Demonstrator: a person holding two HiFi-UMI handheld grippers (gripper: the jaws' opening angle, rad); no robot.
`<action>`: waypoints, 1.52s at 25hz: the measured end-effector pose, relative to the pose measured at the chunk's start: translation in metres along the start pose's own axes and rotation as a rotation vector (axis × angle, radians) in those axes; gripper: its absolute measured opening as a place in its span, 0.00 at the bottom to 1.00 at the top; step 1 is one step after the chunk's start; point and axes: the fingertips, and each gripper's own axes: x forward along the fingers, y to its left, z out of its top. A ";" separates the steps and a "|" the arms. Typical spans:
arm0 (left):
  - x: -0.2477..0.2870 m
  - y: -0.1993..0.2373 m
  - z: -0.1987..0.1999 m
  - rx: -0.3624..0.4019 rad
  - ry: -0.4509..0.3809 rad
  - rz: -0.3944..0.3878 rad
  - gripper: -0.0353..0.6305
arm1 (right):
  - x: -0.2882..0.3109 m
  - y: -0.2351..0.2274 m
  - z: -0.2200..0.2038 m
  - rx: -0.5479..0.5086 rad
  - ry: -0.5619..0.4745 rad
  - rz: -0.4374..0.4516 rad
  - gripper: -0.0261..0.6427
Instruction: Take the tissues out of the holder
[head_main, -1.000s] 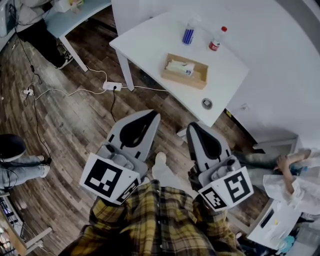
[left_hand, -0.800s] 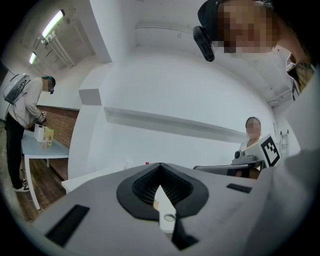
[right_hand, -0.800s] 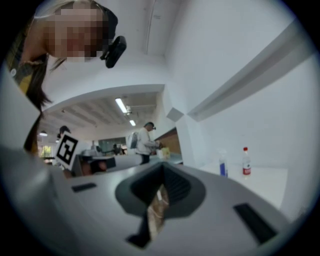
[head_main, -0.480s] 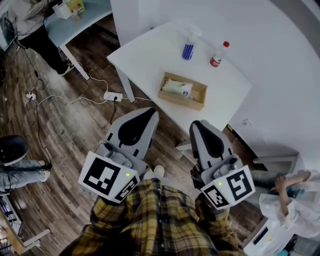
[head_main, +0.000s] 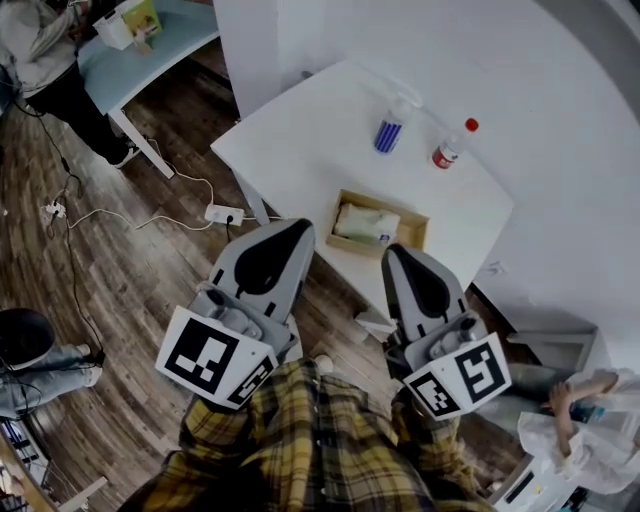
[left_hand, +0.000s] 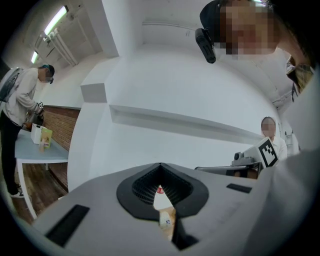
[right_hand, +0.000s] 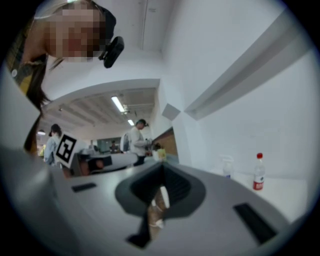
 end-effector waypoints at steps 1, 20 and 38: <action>0.008 0.011 0.002 0.000 0.000 -0.015 0.08 | 0.013 -0.004 0.002 -0.004 -0.002 -0.012 0.06; 0.158 0.074 -0.032 -0.019 0.208 -0.502 0.08 | 0.077 -0.121 0.001 0.092 0.000 -0.538 0.06; 0.193 -0.002 -0.072 -0.012 0.307 -0.639 0.08 | 0.022 -0.157 0.004 0.113 -0.012 -0.577 0.06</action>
